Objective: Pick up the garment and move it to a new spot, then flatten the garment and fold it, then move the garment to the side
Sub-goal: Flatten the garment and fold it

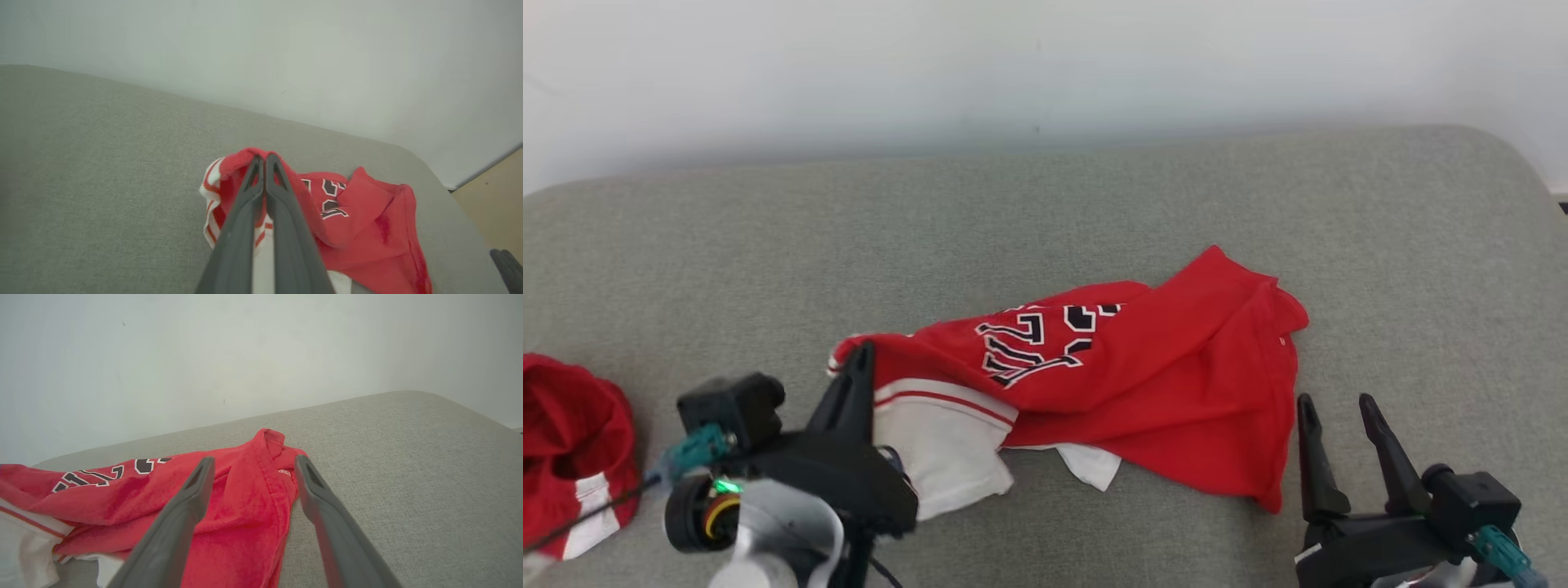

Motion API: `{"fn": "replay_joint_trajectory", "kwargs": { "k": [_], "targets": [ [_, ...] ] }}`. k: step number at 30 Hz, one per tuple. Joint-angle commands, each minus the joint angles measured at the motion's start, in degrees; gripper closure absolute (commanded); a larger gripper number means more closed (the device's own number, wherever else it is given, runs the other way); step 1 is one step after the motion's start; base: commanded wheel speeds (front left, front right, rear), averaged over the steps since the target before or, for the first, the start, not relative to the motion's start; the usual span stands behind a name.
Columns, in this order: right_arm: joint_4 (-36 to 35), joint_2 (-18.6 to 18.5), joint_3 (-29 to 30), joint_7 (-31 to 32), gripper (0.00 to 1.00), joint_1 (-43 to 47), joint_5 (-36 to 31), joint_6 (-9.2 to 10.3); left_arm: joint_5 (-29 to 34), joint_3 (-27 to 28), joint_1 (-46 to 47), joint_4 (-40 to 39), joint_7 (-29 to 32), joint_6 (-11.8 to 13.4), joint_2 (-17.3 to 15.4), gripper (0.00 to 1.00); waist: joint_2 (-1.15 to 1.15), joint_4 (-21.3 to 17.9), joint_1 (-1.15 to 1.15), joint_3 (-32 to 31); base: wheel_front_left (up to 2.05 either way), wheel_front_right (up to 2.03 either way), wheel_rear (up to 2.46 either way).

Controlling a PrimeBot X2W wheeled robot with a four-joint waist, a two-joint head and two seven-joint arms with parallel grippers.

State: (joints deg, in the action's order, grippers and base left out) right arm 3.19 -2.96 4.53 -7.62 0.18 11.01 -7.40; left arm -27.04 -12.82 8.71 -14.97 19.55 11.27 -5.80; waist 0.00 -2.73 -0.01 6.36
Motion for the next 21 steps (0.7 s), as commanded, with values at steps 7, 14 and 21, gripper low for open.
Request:
{"fn": "replay_joint_trajectory", "kwargs": {
  "k": [7,14,21],
  "targets": [
    [-1.2,0.2,-1.7,-0.6,0.0,-2.7,0.1,-0.18,3.8,4.3,13.4,27.5,-7.7,-0.5,-3.8,1.0,0.0,-5.4,0.01,4.4,0.0,0.0,0.0],
    [-1.8,0.2,-1.4,-0.9,0.0,-3.0,0.1,-0.18,5.9,4.6,21.2,40.8,-15.3,-1.4,-5.0,0.0,0.0,-6.5,0.01,5.4,0.0,0.0,0.0],
    [-1.5,0.2,-0.9,-0.7,0.0,-2.5,0.1,-0.18,8.1,3.4,22.5,48.2,-21.7,-1.7,-5.4,0.0,0.0,-4.2,0.01,3.7,0.0,0.0,0.0]
  ]
}}
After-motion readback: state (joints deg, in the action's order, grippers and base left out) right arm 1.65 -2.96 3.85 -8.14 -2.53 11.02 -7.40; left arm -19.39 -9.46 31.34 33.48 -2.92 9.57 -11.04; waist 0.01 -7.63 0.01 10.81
